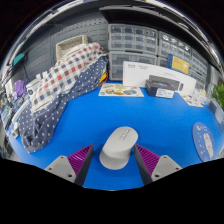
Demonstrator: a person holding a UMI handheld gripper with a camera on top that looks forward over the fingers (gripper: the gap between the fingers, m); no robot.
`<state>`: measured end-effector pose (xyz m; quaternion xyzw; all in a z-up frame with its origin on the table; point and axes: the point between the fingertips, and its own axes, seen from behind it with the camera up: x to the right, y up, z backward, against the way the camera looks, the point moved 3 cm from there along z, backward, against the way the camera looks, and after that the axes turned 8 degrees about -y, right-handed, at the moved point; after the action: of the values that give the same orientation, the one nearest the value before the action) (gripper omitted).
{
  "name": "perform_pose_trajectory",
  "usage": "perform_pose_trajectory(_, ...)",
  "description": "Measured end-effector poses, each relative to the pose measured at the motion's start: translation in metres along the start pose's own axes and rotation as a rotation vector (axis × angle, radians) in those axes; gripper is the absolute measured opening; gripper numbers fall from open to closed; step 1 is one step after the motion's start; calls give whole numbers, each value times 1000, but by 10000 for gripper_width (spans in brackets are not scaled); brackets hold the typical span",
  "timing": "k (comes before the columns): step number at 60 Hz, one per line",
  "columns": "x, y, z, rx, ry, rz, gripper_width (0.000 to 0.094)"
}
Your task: Arrange mouse
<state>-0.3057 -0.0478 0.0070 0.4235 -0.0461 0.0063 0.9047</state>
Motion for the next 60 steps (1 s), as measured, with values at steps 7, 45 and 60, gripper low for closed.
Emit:
perform_pose_trajectory(7,-13,16,-17,-4,17,13,829)
perform_pose_trajectory(45,-16,32,-40,-85,25,52,349)
perform_pose_trajectory(60,-7,48,-35,-110,101,92,348)
